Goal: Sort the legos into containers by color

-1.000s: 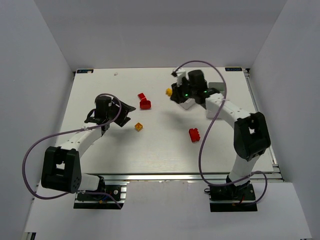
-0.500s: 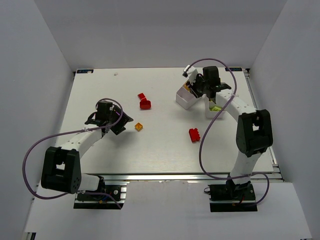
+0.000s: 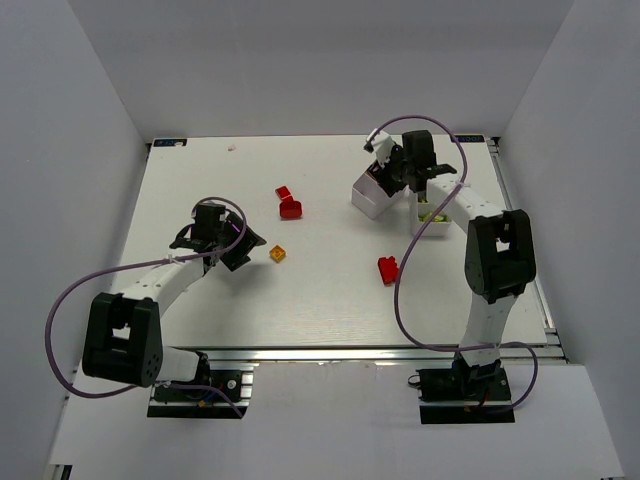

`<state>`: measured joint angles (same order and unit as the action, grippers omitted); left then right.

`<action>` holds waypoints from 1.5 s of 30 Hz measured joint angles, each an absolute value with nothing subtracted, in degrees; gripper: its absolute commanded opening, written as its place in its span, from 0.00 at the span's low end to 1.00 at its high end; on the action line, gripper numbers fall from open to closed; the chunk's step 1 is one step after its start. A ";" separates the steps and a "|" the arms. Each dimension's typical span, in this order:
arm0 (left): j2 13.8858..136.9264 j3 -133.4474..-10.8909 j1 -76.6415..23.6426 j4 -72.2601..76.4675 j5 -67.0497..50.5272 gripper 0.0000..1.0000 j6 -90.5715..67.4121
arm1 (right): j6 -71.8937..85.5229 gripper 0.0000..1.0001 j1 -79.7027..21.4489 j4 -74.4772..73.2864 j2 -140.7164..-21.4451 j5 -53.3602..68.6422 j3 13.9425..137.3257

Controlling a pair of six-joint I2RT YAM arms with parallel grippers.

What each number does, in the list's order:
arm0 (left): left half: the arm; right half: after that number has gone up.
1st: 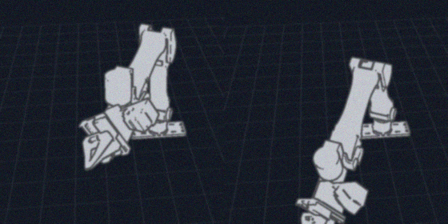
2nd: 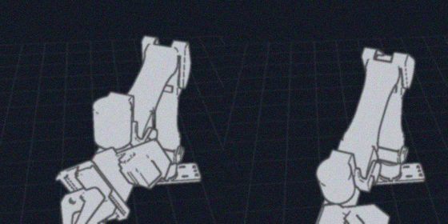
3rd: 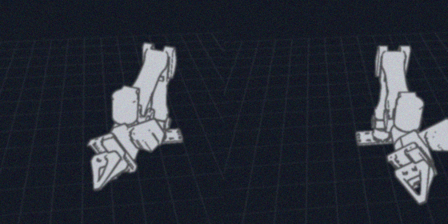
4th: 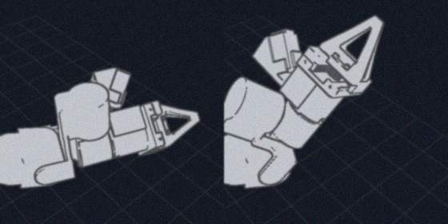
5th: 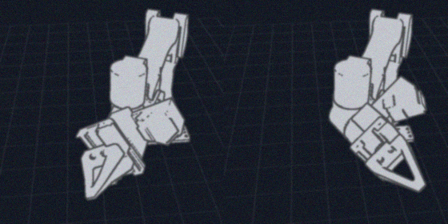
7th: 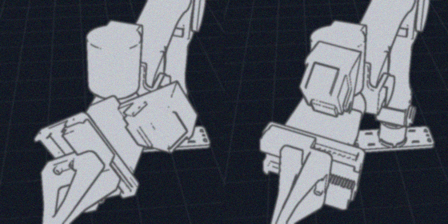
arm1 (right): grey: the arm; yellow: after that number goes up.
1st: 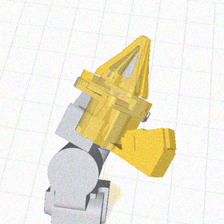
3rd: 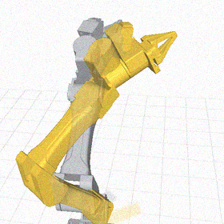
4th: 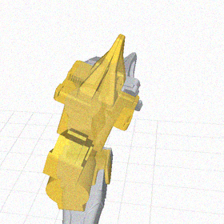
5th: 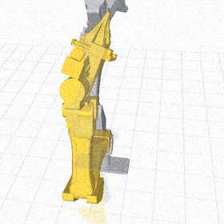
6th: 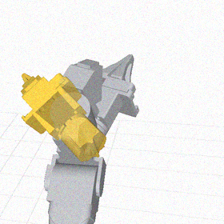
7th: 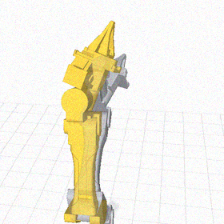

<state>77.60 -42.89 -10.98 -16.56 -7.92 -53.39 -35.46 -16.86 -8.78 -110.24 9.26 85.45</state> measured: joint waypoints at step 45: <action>52.47 -37.85 -8.19 -34.57 8.62 0.65 -47.64 | 2.17 0.79 -54.81 -8.82 -125.86 -4.43 94.32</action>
